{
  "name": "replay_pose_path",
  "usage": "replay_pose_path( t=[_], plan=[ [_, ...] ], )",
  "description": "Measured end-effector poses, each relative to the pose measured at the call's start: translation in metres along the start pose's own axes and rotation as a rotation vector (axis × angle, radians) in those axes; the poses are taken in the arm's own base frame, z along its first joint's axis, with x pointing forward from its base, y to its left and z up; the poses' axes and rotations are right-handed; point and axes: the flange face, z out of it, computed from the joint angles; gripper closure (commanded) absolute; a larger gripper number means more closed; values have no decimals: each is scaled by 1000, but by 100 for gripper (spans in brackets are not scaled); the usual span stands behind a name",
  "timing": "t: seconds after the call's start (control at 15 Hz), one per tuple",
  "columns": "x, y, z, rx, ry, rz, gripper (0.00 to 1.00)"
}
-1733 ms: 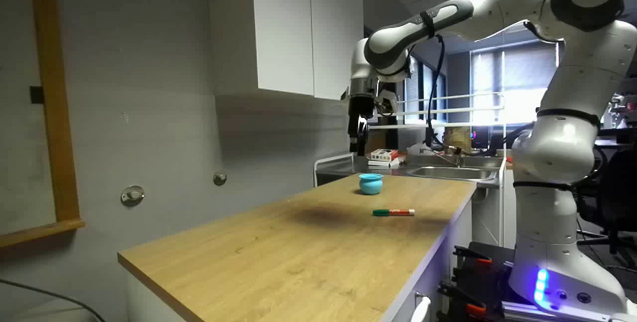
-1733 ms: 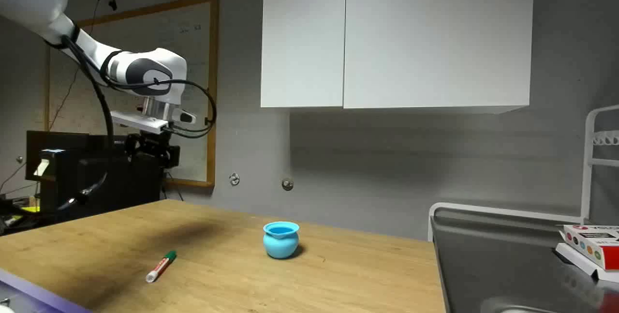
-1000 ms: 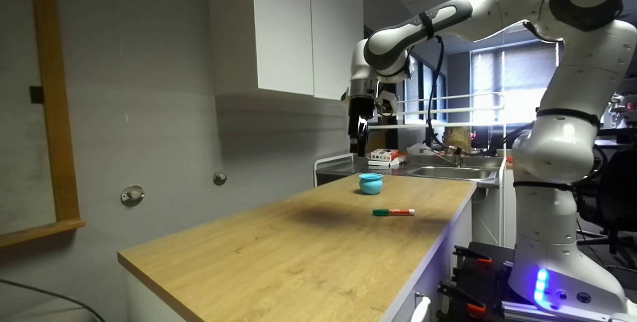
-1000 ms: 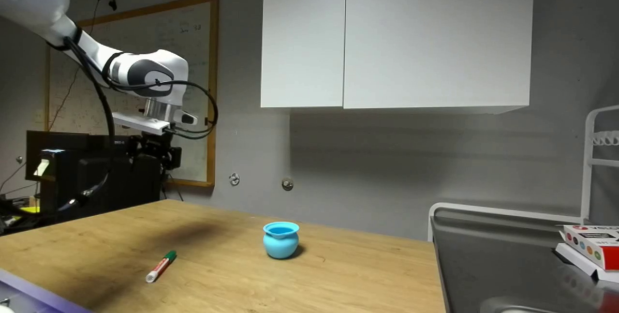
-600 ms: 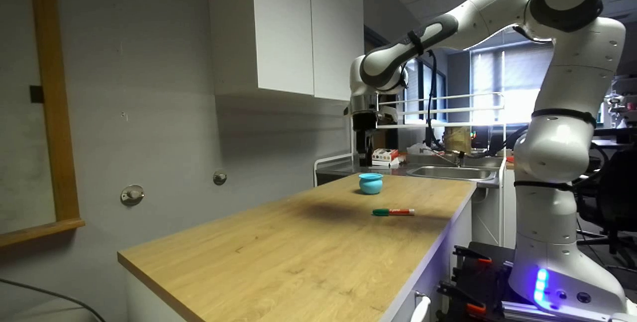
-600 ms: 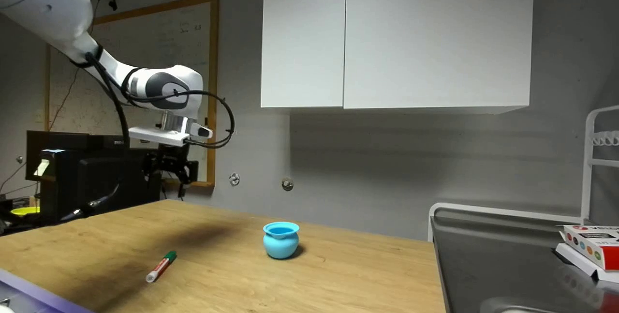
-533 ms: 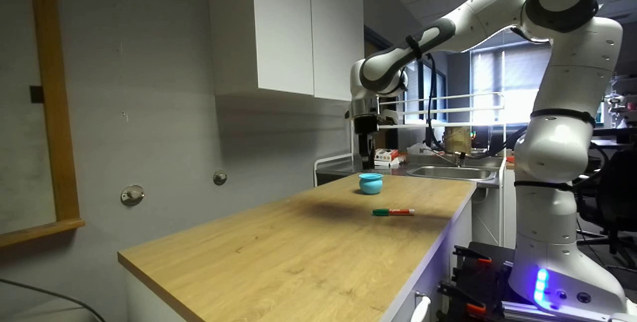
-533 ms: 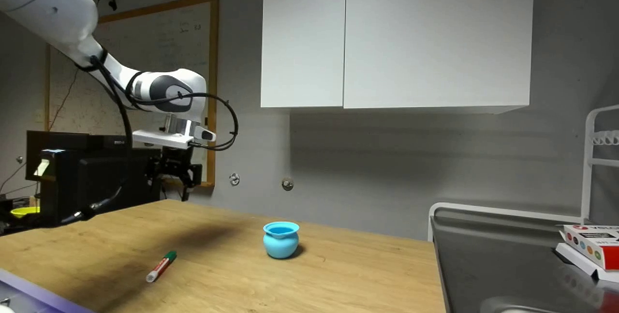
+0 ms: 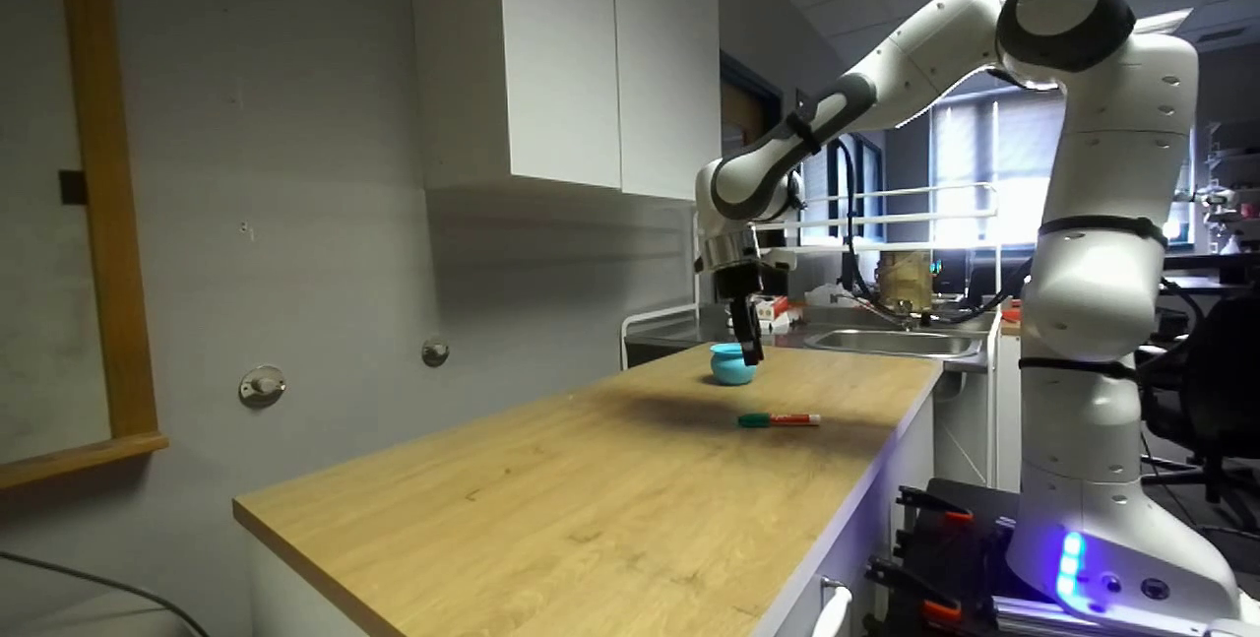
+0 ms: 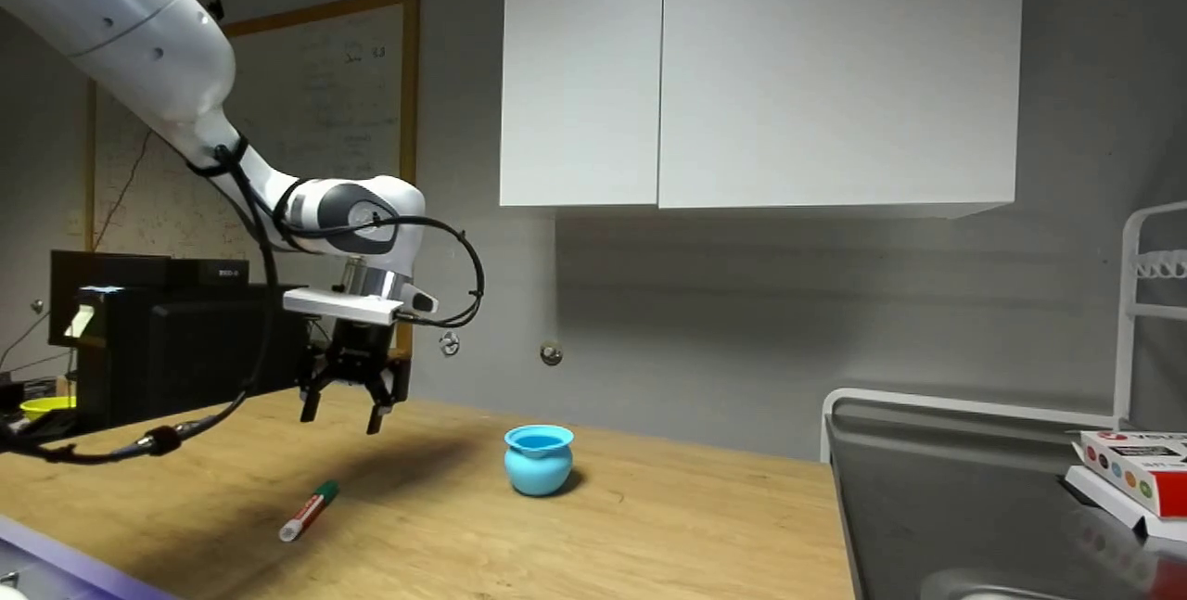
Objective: Put the marker in the blue vessel
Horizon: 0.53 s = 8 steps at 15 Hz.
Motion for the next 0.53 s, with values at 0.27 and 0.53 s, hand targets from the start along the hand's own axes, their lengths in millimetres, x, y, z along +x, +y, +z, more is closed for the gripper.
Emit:
replay_pose_path(
  t=[0.27, 0.53],
  plan=[
    [-1, -2, 12, 7, -15, -14, 0],
    [-6, 6, 27, 8, -5, -33, 0]
  ],
)
